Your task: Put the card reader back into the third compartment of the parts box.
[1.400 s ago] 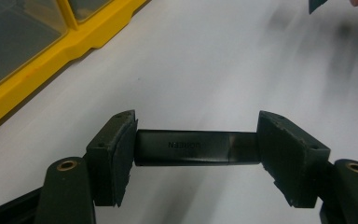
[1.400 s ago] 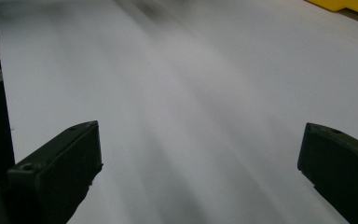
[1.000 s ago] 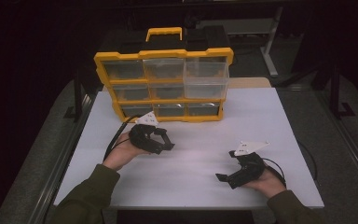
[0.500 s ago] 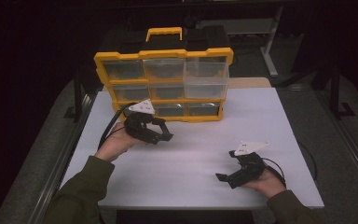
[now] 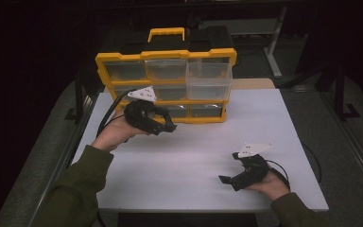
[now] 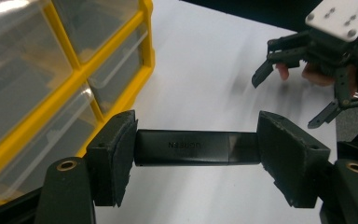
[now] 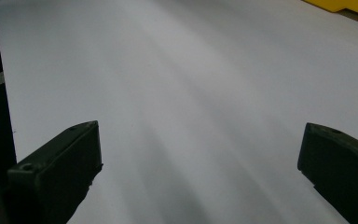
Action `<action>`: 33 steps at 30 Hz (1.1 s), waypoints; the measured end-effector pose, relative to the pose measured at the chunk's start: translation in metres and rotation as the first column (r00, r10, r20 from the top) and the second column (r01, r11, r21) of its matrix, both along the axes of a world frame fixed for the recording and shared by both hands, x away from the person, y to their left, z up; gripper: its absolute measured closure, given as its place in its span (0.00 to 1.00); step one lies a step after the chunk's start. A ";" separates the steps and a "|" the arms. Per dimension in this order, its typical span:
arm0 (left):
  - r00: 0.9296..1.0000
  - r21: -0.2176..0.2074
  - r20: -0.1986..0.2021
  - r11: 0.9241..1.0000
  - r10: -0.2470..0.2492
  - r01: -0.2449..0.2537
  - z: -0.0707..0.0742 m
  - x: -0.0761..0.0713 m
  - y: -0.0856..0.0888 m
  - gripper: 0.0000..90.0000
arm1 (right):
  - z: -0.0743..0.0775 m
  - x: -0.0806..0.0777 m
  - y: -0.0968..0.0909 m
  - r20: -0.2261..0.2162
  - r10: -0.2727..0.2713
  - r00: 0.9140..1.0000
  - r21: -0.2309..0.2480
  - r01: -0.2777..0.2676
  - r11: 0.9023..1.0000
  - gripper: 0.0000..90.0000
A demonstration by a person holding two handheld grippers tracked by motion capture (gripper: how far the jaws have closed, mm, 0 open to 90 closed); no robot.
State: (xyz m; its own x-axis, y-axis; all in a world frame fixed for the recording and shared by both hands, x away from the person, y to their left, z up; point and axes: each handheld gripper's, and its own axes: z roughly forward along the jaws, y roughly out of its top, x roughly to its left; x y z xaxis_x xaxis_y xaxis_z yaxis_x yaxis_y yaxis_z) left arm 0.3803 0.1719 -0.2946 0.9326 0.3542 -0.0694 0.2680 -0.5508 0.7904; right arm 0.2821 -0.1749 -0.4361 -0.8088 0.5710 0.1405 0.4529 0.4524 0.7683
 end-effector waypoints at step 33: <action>0.998 -0.006 0.050 1.000 -0.030 0.030 0.095 0.022 -0.006 0.34 | 0.001 -0.001 0.000 -0.006 -0.004 1.000 0.007 0.004 1.000 0.00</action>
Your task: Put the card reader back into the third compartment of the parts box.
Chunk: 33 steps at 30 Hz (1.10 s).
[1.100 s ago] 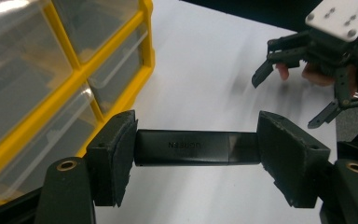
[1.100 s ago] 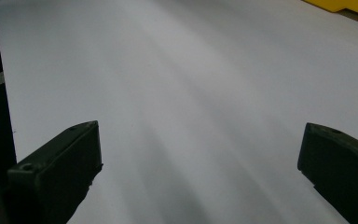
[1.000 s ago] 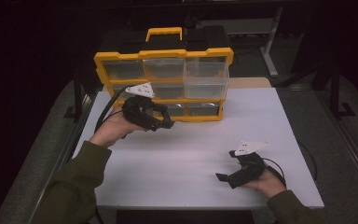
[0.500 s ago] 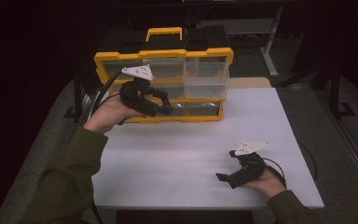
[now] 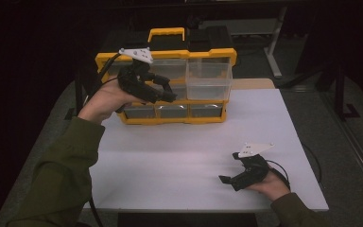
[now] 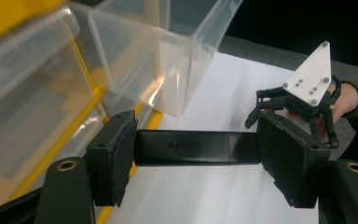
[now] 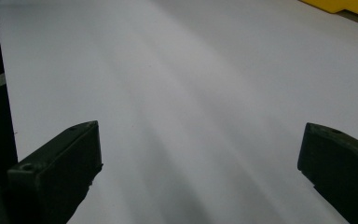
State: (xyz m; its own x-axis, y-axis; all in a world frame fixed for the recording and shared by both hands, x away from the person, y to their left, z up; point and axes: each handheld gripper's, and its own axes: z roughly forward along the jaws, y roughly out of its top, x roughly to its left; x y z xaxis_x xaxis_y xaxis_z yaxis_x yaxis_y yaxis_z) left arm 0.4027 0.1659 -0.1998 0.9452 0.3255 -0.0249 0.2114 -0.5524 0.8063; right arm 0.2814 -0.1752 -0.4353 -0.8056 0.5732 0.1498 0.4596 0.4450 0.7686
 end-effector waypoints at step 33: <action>0.998 0.029 0.030 0.998 -0.047 0.047 0.059 0.034 -0.060 0.34 | 0.001 0.000 -0.001 0.003 0.000 1.000 0.014 0.000 1.000 0.00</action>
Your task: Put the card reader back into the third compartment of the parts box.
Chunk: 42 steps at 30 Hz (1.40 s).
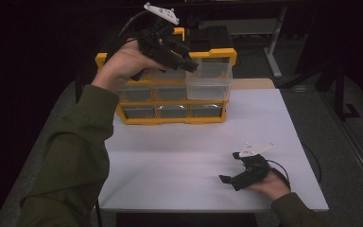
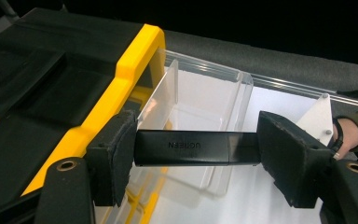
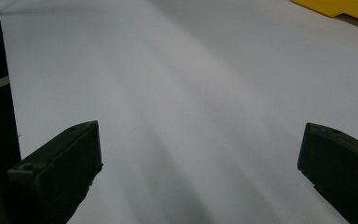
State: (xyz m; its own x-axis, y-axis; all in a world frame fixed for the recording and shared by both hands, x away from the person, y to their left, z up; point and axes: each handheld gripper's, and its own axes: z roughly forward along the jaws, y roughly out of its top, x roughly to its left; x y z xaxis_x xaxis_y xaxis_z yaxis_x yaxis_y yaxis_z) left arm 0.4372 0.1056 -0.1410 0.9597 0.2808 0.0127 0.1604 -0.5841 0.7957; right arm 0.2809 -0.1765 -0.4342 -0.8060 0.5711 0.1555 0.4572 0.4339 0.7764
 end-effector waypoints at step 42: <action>0.999 -0.001 -0.017 0.999 0.039 -0.039 -0.018 0.003 -0.004 0.24 | -0.001 0.001 -0.003 -0.009 0.003 1.000 0.017 -0.003 1.000 0.00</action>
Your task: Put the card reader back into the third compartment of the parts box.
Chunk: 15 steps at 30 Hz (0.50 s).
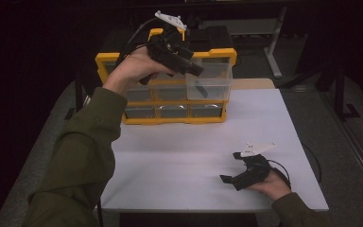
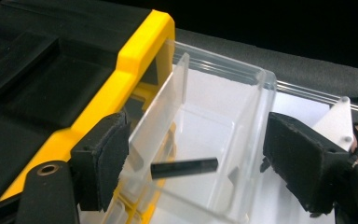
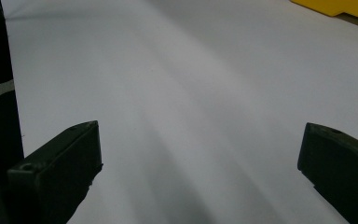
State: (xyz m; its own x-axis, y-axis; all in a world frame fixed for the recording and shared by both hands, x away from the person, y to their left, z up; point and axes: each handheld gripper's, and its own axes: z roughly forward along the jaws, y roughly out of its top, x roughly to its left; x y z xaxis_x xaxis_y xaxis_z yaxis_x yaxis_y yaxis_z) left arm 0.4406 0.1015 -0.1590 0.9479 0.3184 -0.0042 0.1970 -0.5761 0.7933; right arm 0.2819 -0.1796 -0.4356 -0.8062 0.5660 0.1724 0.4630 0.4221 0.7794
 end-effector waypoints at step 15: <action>1.000 -0.029 0.019 0.999 0.017 -0.016 -0.016 -0.030 0.042 0.17 | 0.000 -0.001 0.001 0.006 -0.003 1.000 -0.004 0.003 1.000 0.00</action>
